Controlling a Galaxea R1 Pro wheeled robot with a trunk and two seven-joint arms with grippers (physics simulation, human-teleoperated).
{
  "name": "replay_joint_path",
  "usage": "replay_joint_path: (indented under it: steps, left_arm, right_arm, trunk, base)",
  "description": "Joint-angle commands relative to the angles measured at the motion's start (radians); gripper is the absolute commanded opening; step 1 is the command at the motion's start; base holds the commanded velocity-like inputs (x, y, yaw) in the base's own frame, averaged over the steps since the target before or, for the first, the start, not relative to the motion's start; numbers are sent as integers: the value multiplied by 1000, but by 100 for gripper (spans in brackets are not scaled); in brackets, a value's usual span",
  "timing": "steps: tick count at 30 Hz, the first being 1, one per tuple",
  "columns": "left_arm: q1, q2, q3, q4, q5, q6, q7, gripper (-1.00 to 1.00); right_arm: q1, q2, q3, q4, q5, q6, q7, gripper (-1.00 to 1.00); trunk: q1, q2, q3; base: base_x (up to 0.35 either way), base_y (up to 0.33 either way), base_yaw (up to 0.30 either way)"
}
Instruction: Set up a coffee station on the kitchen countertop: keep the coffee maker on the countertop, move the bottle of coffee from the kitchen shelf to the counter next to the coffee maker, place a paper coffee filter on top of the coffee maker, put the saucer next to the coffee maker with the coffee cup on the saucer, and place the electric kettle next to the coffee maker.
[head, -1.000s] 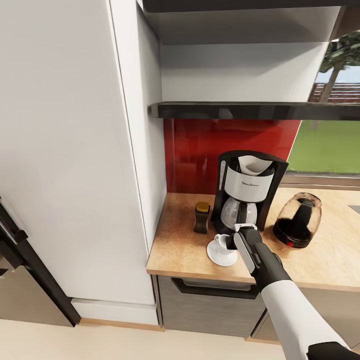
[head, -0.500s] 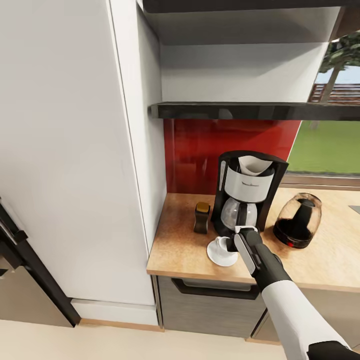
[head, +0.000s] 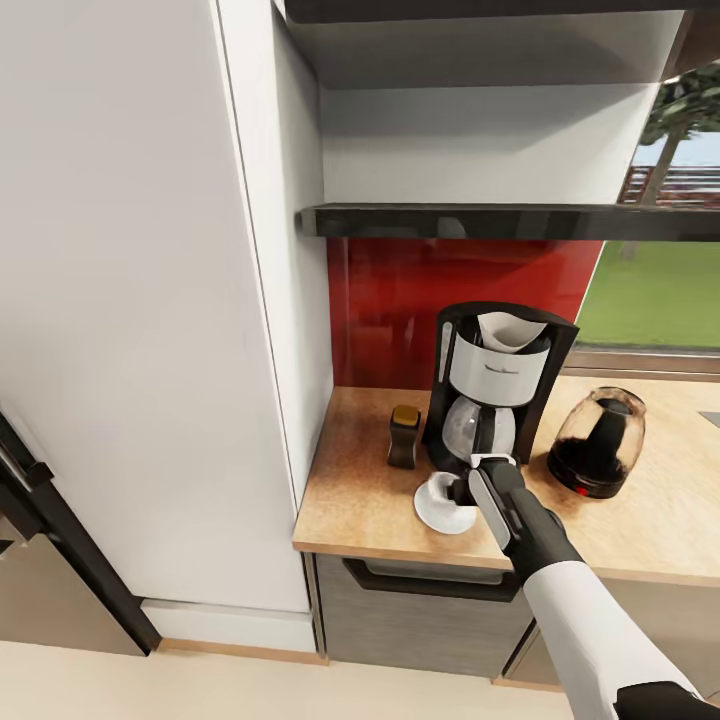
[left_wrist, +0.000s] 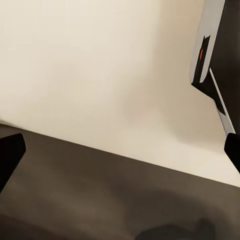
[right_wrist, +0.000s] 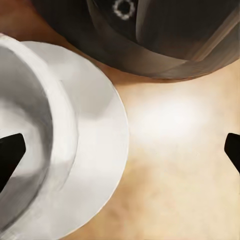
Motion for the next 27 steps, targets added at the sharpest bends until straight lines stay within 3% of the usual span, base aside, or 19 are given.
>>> replay_joint_path:
  steps: [1,14,27]
  left_arm:
    - [1,-1,7,-4,-10,7,-1,100]
    - [1,-1,6,-4,-9,7,-1,100]
    - [1,-1,6,-4,-9,6,-1,100]
  right_arm:
    - [-1,0,2,-1,-10,2,-10,100]
    - [-1,6,1,-16,-14,2,-10,100]
    - [-1,7,1,-134,-14,50,-12,100]
  trunk:
    - [1,-2,-2]
    - [1,-2,-2]
    - [1,-2,-2]
  base:
    - [0,0,0]
    - [0,0,0]
    - [0,0,0]
